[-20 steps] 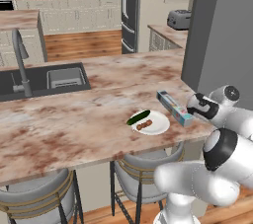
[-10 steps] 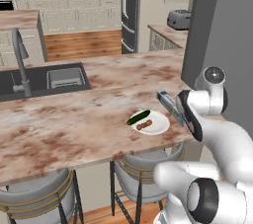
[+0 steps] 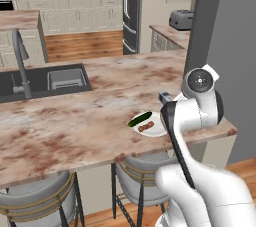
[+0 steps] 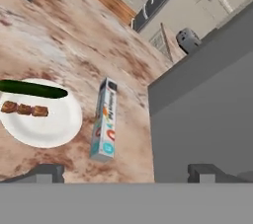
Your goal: Retrieve the tupperware and aluminum foil from the cabinet and place them on the dining counter near the plate with cucumber and kebab skewer to prepare for storing leftovers.
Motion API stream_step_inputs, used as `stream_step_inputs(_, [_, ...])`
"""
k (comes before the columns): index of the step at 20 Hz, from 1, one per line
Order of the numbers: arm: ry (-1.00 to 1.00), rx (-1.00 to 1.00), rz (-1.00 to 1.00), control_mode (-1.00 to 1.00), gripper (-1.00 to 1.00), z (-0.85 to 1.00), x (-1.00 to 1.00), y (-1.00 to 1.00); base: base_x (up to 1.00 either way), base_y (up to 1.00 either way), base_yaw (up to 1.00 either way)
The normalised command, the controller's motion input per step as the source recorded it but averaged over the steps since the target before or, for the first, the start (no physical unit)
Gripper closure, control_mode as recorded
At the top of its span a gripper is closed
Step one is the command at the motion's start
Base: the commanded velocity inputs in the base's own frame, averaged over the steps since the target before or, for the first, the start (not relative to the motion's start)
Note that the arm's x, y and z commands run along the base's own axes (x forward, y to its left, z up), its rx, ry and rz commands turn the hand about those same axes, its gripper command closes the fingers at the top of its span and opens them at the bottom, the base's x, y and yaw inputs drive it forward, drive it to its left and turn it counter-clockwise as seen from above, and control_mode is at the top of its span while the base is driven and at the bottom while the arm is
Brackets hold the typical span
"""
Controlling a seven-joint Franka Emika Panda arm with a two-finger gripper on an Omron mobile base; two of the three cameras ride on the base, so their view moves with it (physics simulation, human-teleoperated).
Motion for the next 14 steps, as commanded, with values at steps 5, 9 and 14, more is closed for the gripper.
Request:
stream_step_inputs(5, [-0.01, -0.01, 0.12, -1.00, -1.00, 0.52, -0.57, -0.06, 0.00, 0.00, 0.00])
stream_step_inputs(9, [0.00, 0.02, 0.05, -1.00, -1.00, 0.02, -0.41, -0.69, 0.00, 0.00, 0.00])
stream_step_inputs(14, [0.00, 0.05, 0.09, -1.00, -1.00, -0.07, -0.36, -0.43, 0.00, 0.00, 0.00])
